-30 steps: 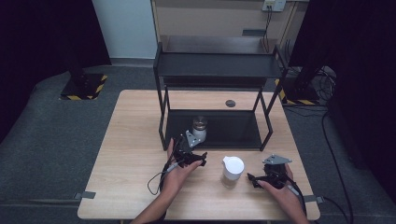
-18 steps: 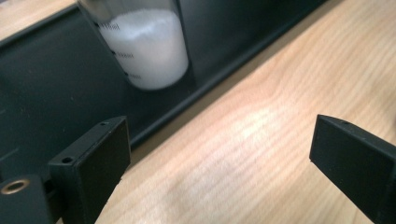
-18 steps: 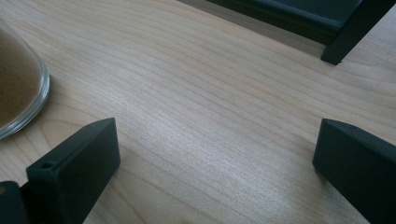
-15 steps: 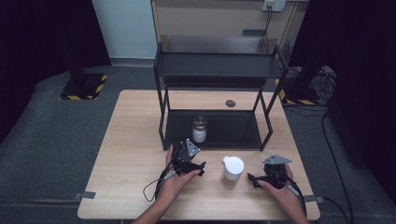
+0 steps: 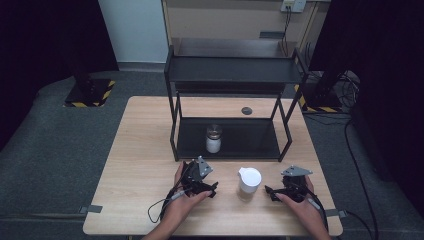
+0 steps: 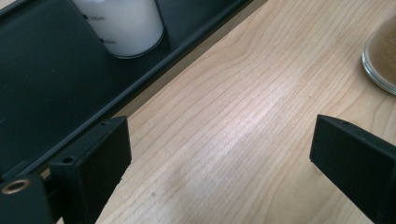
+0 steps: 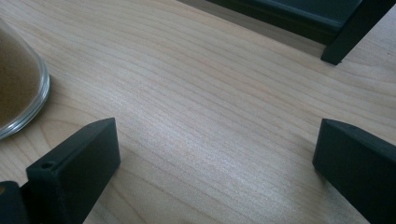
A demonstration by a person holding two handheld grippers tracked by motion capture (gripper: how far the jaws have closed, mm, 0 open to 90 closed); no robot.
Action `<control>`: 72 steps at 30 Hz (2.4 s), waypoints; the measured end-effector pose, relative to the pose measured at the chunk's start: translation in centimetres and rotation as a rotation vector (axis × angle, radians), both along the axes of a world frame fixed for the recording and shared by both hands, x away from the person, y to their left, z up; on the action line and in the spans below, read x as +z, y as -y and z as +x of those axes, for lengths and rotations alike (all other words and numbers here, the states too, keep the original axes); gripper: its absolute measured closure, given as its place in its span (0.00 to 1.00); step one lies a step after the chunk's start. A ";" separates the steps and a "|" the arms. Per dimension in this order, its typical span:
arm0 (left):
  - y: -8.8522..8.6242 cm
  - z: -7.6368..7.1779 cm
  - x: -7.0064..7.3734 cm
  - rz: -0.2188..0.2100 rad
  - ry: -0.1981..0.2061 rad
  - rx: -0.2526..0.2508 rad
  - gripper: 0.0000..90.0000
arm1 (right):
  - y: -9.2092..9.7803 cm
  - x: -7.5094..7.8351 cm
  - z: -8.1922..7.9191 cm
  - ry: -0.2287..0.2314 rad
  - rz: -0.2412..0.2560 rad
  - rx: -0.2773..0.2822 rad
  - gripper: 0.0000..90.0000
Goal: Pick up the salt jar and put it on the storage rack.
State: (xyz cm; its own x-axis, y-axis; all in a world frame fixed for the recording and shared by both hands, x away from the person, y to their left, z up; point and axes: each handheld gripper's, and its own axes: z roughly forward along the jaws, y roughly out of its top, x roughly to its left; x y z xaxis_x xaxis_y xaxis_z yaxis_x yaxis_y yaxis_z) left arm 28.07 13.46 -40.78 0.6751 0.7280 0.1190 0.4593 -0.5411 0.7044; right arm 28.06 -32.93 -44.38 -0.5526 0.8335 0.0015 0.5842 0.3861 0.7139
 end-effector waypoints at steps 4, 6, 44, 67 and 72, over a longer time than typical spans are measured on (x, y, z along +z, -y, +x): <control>-0.4 -0.4 0.1 0.015 -0.005 -0.013 0.05 | 0.0 0.0 0.0 0.000 0.000 0.000 0.01; -0.8 -0.6 0.1 0.007 -0.018 -0.014 0.05 | 0.0 0.0 0.0 0.000 0.000 0.000 0.01; -10.6 -1.8 -1.0 -0.057 -0.046 0.247 0.06 | 0.0 0.0 0.0 0.000 -0.001 -0.001 0.01; -12.4 -0.2 -3.6 -0.087 -0.048 0.324 0.04 | 0.0 0.0 0.0 0.000 -0.001 -0.001 0.01; -12.9 0.2 -3.7 -0.102 -0.064 0.317 0.01 | 0.0 0.0 0.0 0.000 -0.001 -0.001 0.01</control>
